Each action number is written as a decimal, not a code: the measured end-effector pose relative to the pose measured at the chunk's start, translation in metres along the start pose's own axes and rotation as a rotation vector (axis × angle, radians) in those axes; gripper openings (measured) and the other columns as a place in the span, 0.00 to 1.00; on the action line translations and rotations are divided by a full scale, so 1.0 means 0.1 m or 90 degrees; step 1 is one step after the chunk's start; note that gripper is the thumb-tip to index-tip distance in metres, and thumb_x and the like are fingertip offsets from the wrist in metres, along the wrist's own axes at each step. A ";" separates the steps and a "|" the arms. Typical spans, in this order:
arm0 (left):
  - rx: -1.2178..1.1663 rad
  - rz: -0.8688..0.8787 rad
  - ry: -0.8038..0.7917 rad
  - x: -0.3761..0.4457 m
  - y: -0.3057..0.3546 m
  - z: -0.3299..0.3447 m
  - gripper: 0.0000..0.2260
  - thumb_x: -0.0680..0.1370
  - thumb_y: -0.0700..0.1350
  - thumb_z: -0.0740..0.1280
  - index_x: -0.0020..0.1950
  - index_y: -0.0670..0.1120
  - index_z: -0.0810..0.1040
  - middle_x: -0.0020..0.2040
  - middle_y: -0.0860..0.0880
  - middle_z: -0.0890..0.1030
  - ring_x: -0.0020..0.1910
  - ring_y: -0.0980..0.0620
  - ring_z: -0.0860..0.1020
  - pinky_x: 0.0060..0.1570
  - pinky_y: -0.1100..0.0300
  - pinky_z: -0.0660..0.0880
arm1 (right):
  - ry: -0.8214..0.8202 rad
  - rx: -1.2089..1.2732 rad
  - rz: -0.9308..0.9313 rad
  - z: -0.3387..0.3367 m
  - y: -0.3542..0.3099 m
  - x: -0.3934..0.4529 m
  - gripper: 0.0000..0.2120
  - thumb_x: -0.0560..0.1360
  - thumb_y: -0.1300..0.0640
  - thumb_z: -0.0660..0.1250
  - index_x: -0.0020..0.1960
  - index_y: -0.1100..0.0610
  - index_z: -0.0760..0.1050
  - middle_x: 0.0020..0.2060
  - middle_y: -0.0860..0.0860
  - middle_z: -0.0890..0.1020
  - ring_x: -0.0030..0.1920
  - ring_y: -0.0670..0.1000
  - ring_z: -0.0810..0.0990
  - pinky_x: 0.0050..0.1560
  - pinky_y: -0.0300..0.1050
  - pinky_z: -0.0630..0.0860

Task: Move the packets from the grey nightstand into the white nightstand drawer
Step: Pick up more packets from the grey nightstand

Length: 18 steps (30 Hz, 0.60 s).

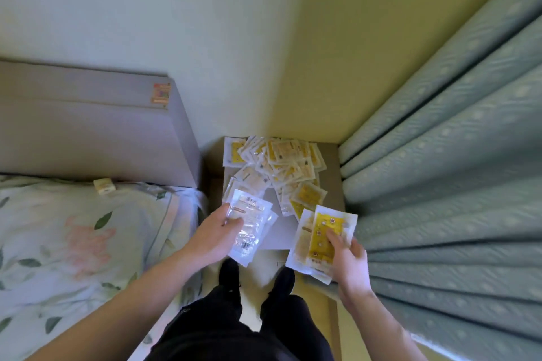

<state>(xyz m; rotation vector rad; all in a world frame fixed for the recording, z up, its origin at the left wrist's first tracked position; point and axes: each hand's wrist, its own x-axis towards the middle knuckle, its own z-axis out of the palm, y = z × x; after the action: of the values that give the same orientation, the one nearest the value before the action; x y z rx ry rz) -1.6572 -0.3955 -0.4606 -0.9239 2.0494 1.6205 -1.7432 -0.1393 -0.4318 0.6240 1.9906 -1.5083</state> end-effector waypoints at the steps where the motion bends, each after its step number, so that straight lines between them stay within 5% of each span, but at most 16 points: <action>1: 0.015 0.002 -0.001 -0.08 0.04 0.03 0.23 0.73 0.59 0.61 0.66 0.54 0.75 0.53 0.44 0.84 0.48 0.46 0.83 0.55 0.48 0.78 | 0.013 0.015 -0.005 -0.07 -0.01 -0.09 0.06 0.80 0.55 0.69 0.53 0.55 0.84 0.44 0.51 0.89 0.45 0.51 0.88 0.46 0.47 0.81; 4: 0.077 0.040 0.022 -0.31 0.17 0.11 0.19 0.80 0.52 0.63 0.71 0.50 0.71 0.51 0.43 0.84 0.46 0.45 0.82 0.47 0.53 0.76 | 0.033 0.030 -0.047 -0.27 0.00 -0.28 0.04 0.79 0.56 0.71 0.50 0.56 0.84 0.42 0.50 0.89 0.42 0.49 0.88 0.43 0.44 0.80; 11: 0.102 0.141 0.141 -0.90 0.33 0.37 0.06 0.82 0.47 0.63 0.57 0.48 0.74 0.43 0.49 0.83 0.37 0.56 0.78 0.41 0.56 0.73 | -0.033 -0.062 -0.176 -0.64 0.06 -0.50 0.07 0.77 0.53 0.74 0.47 0.57 0.85 0.41 0.51 0.88 0.46 0.52 0.88 0.55 0.55 0.83; 18: 0.080 0.158 0.295 -1.69 0.05 0.92 0.02 0.78 0.46 0.68 0.50 0.50 0.76 0.40 0.54 0.83 0.35 0.52 0.80 0.38 0.52 0.77 | -0.149 -0.160 -0.310 -1.07 0.27 -0.66 0.07 0.76 0.54 0.75 0.44 0.58 0.84 0.39 0.53 0.88 0.48 0.59 0.86 0.54 0.59 0.83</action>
<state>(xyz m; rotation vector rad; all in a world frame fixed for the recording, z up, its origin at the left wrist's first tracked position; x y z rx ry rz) -1.5493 -0.2622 -0.3725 -1.1167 2.6369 1.4700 -1.6937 -0.0308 -0.3836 -0.1508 2.1892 -1.4731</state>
